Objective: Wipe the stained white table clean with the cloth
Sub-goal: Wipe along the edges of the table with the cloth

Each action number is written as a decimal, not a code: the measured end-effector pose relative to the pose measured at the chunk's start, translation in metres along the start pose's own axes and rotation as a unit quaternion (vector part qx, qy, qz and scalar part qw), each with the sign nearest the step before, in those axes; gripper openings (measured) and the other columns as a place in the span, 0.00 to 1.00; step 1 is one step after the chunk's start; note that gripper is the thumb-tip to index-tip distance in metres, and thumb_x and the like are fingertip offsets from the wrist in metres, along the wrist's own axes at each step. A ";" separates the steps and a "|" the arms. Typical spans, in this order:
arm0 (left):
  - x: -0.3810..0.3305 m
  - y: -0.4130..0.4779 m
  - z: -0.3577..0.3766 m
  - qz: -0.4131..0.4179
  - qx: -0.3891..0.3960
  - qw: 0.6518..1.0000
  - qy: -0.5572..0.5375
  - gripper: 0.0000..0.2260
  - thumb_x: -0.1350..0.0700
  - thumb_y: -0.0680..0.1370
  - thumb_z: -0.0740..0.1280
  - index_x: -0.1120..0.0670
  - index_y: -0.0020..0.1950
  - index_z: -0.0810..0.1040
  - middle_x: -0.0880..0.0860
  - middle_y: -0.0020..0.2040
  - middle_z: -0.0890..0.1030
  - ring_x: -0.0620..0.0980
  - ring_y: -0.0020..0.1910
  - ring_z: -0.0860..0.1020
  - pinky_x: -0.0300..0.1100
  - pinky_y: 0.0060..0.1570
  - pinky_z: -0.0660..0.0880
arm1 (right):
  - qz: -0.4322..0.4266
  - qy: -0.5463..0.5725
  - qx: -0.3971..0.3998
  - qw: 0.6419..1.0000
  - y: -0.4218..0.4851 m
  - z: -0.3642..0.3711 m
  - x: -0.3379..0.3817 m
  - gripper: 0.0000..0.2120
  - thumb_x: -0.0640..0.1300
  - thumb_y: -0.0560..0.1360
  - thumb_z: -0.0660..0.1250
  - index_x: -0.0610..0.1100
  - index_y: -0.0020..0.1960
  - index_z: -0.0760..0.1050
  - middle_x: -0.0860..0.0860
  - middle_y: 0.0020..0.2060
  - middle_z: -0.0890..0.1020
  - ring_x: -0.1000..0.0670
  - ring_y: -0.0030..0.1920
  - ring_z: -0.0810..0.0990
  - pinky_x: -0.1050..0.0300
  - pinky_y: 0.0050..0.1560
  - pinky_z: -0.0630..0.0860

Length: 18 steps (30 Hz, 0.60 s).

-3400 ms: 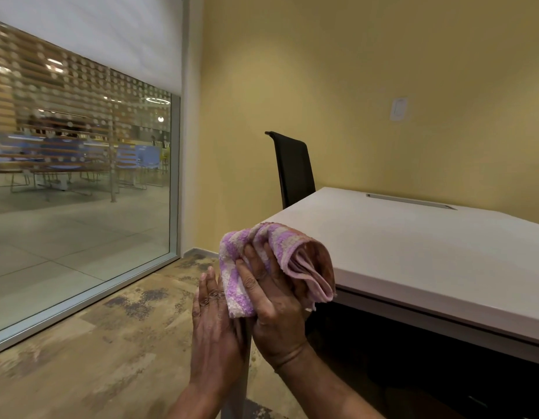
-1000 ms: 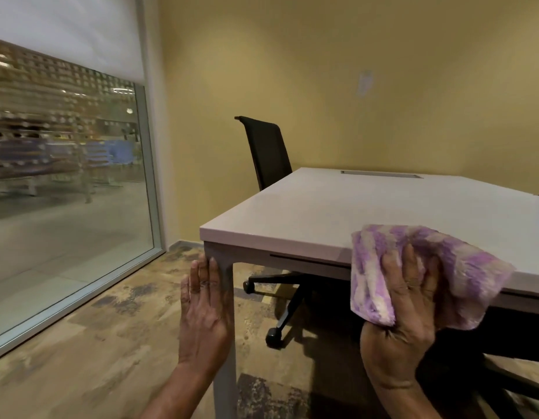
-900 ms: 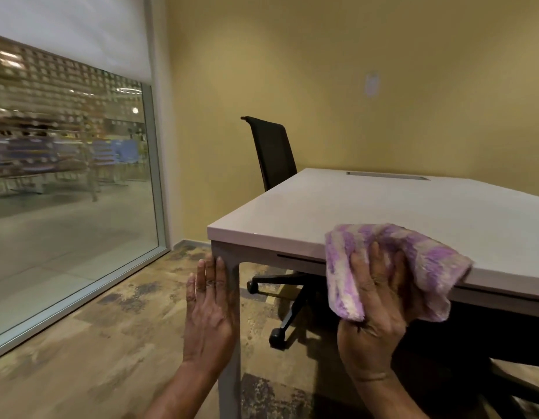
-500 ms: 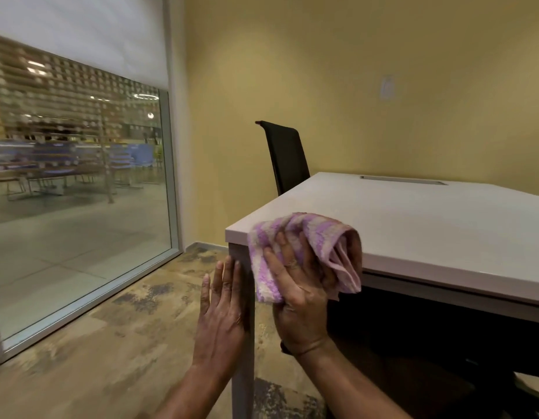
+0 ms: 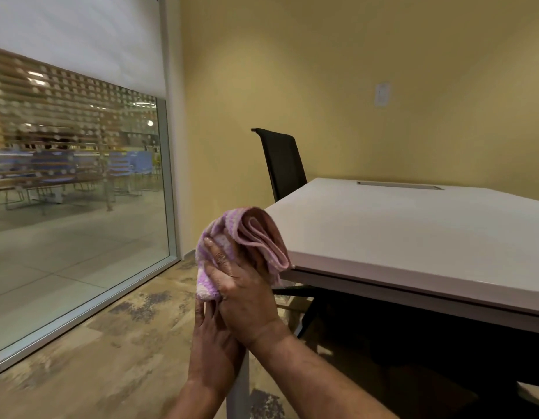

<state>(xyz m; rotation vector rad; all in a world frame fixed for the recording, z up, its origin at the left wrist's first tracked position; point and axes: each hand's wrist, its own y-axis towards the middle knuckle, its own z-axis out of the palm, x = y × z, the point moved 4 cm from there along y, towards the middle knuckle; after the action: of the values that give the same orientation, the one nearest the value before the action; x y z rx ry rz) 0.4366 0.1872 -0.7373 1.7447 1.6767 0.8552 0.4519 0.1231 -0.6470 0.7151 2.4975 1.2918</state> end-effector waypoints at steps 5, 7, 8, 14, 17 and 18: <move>-0.007 0.000 -0.006 0.013 -0.003 1.000 0.007 0.22 0.55 0.74 0.62 0.58 0.67 0.81 0.62 0.66 0.81 0.67 0.69 0.75 0.63 0.74 0.56 | -0.013 -0.006 0.102 0.995 0.019 0.001 0.003 0.21 0.43 0.79 0.54 0.39 0.61 0.82 0.45 0.74 0.75 0.42 0.79 0.64 0.45 0.79 0.56; -0.008 0.001 -0.008 0.014 -0.021 1.000 0.002 0.22 0.56 0.74 0.64 0.58 0.68 0.80 0.61 0.68 0.79 0.66 0.72 0.73 0.64 0.74 0.58 | -0.009 -0.027 0.112 0.993 0.026 -0.001 0.004 0.15 0.44 0.80 0.61 0.43 0.63 0.80 0.47 0.76 0.72 0.44 0.82 0.55 0.51 0.80 0.37; -0.008 0.001 -0.008 0.015 -0.032 0.999 -0.001 0.22 0.56 0.74 0.64 0.58 0.67 0.81 0.61 0.68 0.79 0.66 0.72 0.72 0.64 0.75 0.58 | 0.001 -0.028 0.112 0.993 0.029 -0.004 0.005 0.15 0.45 0.80 0.63 0.46 0.64 0.79 0.49 0.77 0.70 0.45 0.83 0.53 0.53 0.78 0.31; 0.000 0.005 0.003 -0.051 0.075 0.996 0.017 0.26 0.51 0.80 0.62 0.54 0.79 0.67 0.58 0.80 0.65 0.62 0.81 0.55 0.58 0.79 0.43 | 0.092 -0.040 0.092 0.991 0.056 -0.028 0.012 0.20 0.42 0.75 0.65 0.51 0.66 0.77 0.49 0.71 0.77 0.43 0.75 0.68 0.43 0.72 0.55; 0.000 0.007 0.005 -0.084 0.102 0.991 0.034 0.32 0.53 0.83 0.59 0.54 0.83 0.46 0.57 0.83 0.44 0.59 0.81 0.36 0.58 0.79 0.37 | 0.136 -0.012 0.093 0.986 0.066 -0.040 0.004 0.18 0.43 0.77 0.64 0.52 0.65 0.78 0.50 0.62 0.83 0.45 0.65 0.76 0.43 0.68 0.63; -0.001 0.009 0.004 -0.083 0.103 0.990 0.041 0.34 0.55 0.82 0.61 0.56 0.83 0.47 0.58 0.83 0.45 0.60 0.81 0.38 0.58 0.79 0.40 | 0.150 -0.003 0.089 0.985 0.067 -0.044 0.000 0.16 0.45 0.78 0.64 0.52 0.65 0.78 0.51 0.59 0.84 0.45 0.62 0.78 0.43 0.68 0.64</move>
<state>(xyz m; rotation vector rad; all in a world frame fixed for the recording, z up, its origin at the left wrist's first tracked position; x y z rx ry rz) 0.4449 0.1858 -0.7329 1.6908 1.9951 0.7057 0.4543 0.1257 -0.5669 1.1737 2.5972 1.1574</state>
